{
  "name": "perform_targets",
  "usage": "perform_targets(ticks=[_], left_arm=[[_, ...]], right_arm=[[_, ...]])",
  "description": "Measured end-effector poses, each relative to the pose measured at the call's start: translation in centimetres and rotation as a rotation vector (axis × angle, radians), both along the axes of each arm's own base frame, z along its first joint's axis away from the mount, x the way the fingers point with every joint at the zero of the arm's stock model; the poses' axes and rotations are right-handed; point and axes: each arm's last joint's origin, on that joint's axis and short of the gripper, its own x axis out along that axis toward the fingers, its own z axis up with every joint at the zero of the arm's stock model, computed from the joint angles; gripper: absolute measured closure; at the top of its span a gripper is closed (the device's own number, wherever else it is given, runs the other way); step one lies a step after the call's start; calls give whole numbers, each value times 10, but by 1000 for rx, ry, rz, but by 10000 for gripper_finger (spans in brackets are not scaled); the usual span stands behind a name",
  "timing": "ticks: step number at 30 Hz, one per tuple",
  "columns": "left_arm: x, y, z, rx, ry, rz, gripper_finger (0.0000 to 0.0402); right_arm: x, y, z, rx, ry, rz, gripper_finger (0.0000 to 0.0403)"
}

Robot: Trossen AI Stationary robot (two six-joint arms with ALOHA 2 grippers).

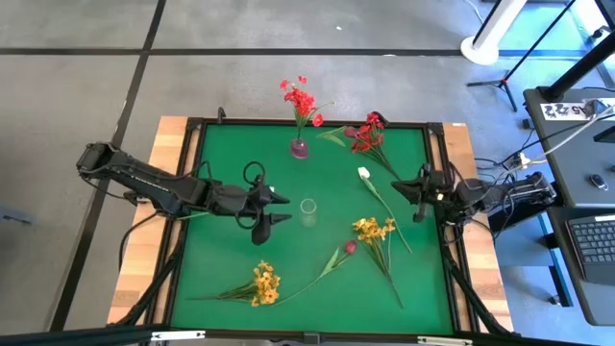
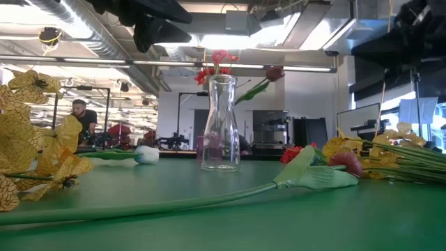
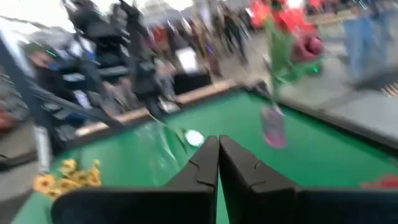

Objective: Sort flowers into vase by color
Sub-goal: Put the right white tulip into the transparent vase

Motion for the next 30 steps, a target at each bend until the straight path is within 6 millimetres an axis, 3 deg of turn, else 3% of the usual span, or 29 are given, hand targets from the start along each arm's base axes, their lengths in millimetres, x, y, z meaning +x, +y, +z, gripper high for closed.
perform_targets(ticks=[4, 7, 10, 15, 18, 25, 30], left_arm=[[0, 3, -1, 23, 4, 56, 194], [-1, 7, -3, 33, 33, 76, 194], [-1, 8, -4, 36, 42, 79, 194], [-1, 10, -4, 32, 40, 90, 194], [-1, 10, -4, 20, 38, 97, 194], [-1, 9, -4, 20, 38, 92, 194], [-1, 9, -4, 20, 39, 91, 194]], right_arm=[[6, 1, 25, 64, 198, -34, 388], [8, 3, 37, 186, 445, -62, 388], [18, 6, 30, 259, 713, -148, 388], [45, 13, 8, 228, 937, -222, 380], [63, 11, -8, 217, 1036, -274, 343], [103, -5, -42, 237, 1134, -292, 208], [120, -28, -55, 304, 1127, -256, 161]])
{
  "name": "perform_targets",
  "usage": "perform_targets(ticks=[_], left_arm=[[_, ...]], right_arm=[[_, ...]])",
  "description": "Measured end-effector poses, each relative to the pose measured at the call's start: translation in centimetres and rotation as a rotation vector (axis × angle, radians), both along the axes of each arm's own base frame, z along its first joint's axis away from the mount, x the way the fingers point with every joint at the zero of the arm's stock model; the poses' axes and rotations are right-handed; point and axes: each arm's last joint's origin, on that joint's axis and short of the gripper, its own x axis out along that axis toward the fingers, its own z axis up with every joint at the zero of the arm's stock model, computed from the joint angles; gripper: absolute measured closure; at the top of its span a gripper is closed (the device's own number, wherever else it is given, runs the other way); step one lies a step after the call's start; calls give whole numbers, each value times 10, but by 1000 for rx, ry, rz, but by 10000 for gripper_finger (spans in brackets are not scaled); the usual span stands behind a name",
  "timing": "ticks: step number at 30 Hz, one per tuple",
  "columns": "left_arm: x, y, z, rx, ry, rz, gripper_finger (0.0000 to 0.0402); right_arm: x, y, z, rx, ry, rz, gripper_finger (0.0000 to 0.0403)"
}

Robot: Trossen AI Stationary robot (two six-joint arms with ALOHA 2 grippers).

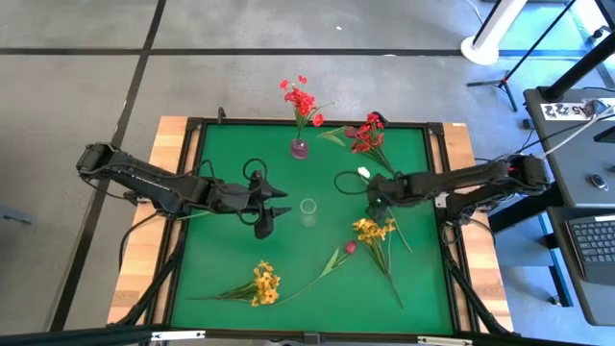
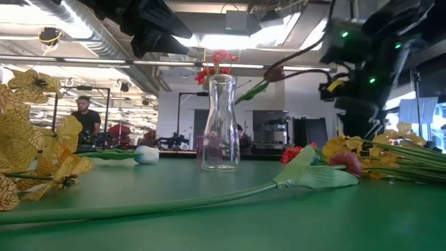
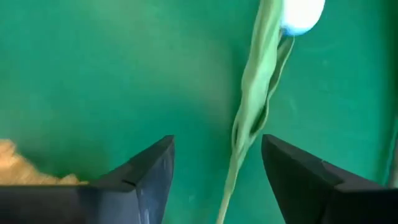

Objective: Sort flowers into vase by color
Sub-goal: Put the right white tulip into the transparent vase

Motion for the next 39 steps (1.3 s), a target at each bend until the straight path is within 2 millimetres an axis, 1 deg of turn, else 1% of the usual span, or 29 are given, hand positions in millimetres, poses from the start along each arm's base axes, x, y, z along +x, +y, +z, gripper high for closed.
perform_targets(ticks=[4, 8, 11, 13, 16, 18, 19, 20, 23, 27, 31, 34, 39], left_arm=[[0, 0, 0, 0, 1, -1, 194], [0, 0, -1, 3, 11, -1, 194], [-1, 0, -2, 5, 20, -1, 194], [-1, 0, -2, 4, 19, -1, 194], [-1, 0, -2, 4, 19, 0, 194], [-1, 0, -2, 1, 19, 1, 194], [-1, 0, -2, -2, 19, 2, 194], [-1, 0, -2, -3, 20, 3, 194], [-1, 0, -2, -3, 22, 2, 194], [-1, 0, -2, -11, 19, 5, 194], [-1, 0, -2, -18, 17, 9, 194], [-1, 0, -2, -19, 15, 10, 194], [-1, 1, -1, -5, 5, 40, 194]], right_arm=[[0, -20, -7, -10, 43, -46, 165], [-1, -28, -11, 27, 60, -53, 193], [0, -26, -11, 52, 57, -40, 231], [0, -26, -11, 65, 55, -34, 263], [0, -26, -11, 66, 58, 23, 323], [1, -26, -10, 51, 57, 47, 371], [1, -26, -9, 43, 53, 53, 386], [1, -26, -8, 29, 48, 54, 392], [-2, -27, 0, -11, 21, 43, 390], [-10, -25, 21, -35, -77, 45, 398], [-24, -23, 52, -73, -255, 43, 400], [-36, -21, 82, -126, -475, 53, 401], [-57, -17, 135, -289, -897, 111, 402]])
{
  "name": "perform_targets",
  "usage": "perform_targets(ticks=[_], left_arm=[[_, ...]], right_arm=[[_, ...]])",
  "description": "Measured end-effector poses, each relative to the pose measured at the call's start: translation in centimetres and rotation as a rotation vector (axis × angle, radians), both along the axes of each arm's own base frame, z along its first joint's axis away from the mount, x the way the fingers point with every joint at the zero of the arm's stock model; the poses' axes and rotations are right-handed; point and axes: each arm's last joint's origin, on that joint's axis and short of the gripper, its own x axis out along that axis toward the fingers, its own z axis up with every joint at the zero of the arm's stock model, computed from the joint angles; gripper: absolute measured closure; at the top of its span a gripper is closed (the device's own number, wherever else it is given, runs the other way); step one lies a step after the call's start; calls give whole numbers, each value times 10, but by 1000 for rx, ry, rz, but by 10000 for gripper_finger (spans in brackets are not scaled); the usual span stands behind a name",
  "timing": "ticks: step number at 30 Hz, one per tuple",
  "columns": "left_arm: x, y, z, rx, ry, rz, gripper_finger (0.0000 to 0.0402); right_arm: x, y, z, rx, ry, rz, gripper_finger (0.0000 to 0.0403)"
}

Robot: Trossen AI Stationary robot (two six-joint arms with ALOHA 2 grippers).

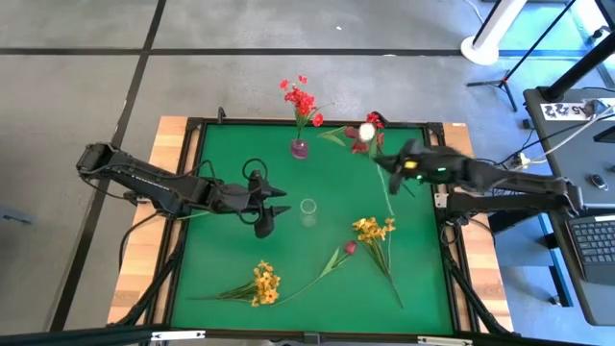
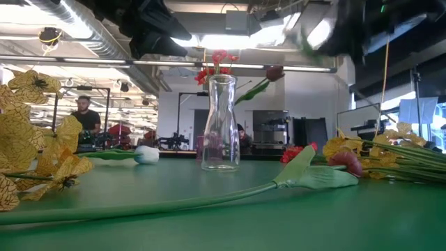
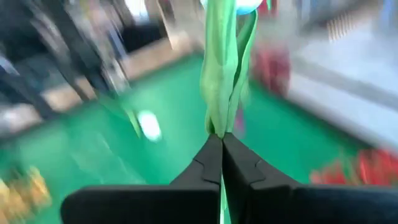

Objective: Sort flowers into vase by color
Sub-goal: Put the right white tulip into the transparent vase

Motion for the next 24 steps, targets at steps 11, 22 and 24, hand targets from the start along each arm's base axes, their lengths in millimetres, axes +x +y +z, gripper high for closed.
perform_targets(ticks=[11, 22, 24], left_arm=[[0, 0, 0, -22, -5, 9, 194], [0, 0, 0, -26, -2, 9, 194], [0, 0, -1, -25, 1, 9, 194]], right_arm=[[9, 28, 58, -306, -566, 258, 402], [94, 58, 20, -499, -630, 294, 403], [100, 58, 16, -522, -674, 276, 403]])
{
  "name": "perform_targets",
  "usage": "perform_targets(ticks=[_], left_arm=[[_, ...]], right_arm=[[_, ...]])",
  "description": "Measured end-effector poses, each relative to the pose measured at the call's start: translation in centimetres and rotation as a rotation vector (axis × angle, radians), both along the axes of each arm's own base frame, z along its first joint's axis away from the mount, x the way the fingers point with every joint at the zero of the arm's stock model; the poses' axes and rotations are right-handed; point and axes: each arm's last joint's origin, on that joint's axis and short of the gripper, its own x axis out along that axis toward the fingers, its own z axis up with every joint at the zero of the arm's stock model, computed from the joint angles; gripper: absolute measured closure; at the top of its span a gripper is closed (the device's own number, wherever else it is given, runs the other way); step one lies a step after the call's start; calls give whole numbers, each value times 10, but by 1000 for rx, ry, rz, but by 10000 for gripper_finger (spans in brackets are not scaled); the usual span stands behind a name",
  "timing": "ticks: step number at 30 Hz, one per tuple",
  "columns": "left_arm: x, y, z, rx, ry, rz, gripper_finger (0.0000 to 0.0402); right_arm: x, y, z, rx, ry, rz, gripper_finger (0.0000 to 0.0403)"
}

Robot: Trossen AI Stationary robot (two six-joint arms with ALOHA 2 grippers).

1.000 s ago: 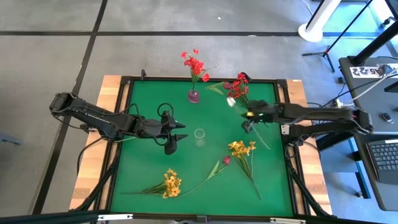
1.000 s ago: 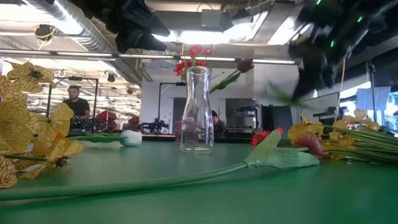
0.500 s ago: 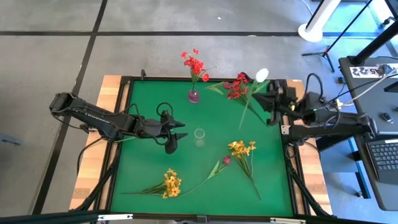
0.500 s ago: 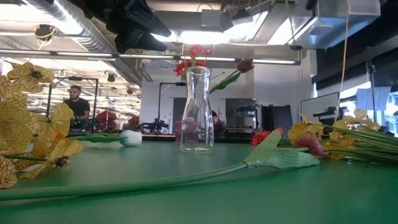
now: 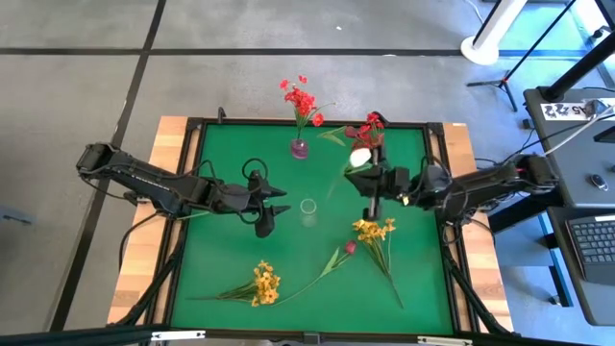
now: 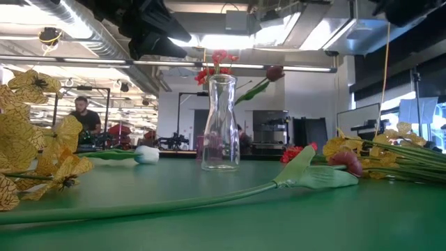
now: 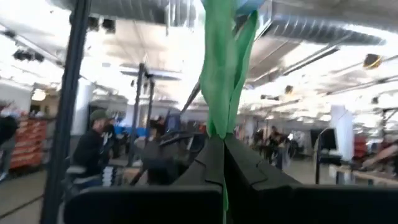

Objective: Sort flowers into vase by color
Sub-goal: Put the right white tulip into the transparent vase

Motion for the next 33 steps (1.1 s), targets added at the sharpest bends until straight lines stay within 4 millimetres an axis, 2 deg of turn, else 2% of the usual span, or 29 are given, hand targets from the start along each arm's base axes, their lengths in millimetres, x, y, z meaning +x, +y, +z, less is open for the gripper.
perform_targets(ticks=[7, 14, 21, 25, 30, 33], left_arm=[[-1, 0, -1, 3, 12, -1, 194], [-1, 0, -1, 3, 12, -1, 194], [-1, 0, -2, 4, 19, -1, 194], [-2, 0, -3, 7, 37, 0, 194], [-3, 1, -5, 7, 54, 2, 194], [-3, 1, -5, 6, 53, 2, 194]], right_arm=[[4, 1, -2, -9, -52, 17, 403], [18, 2, -15, 4, -52, 38, 403], [43, 5, -19, -7, -4, 52, 403], [54, 7, -27, -15, 87, 51, 403], [58, 5, -37, -2, 198, -12, 396], [58, 5, -37, -24, 206, -27, 380]])
